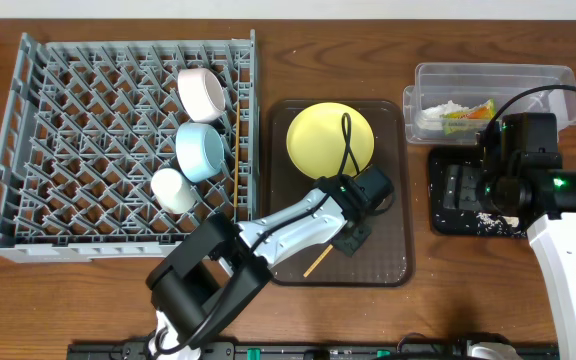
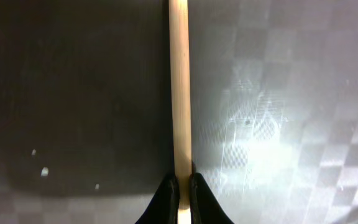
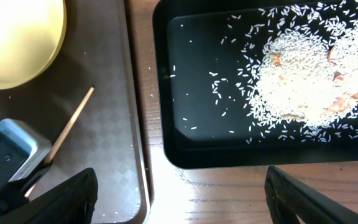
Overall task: Sort waste into correct bins and load items into the dishwasher rack
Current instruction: 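Lift the chopstick with the left gripper and drop it into the rack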
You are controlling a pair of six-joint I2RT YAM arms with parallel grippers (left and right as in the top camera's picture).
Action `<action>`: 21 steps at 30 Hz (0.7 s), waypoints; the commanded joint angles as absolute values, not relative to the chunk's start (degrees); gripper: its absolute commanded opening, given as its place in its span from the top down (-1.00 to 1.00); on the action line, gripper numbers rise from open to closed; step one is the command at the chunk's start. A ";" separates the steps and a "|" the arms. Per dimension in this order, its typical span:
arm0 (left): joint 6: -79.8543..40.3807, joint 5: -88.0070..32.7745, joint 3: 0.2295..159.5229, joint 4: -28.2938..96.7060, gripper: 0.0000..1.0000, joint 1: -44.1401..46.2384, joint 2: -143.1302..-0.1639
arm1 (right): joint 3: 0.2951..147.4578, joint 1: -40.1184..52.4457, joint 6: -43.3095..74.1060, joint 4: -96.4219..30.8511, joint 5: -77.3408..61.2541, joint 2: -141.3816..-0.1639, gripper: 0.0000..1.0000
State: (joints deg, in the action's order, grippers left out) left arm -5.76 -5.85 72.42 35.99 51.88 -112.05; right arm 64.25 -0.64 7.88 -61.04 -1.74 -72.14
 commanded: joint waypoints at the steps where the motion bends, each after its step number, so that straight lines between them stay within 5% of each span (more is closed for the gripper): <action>1: -5.58 -5.96 71.99 36.99 0.88 51.99 -105.30 | 64.71 -1.10 8.10 -61.12 -1.93 -71.64 -0.68; 9: -5.58 7.27 71.99 38.70 0.88 47.79 -90.21 | 64.71 -1.10 8.10 -61.19 -1.96 -71.64 -0.67; 21: -4.93 11.57 71.96 37.34 0.88 25.19 -86.50 | 64.71 -1.10 8.10 -61.54 -1.96 -71.64 -0.67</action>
State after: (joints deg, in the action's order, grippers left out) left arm -5.72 9.91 71.83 37.93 29.45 -86.15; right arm 64.23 -0.64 7.90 -61.52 -1.72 -72.14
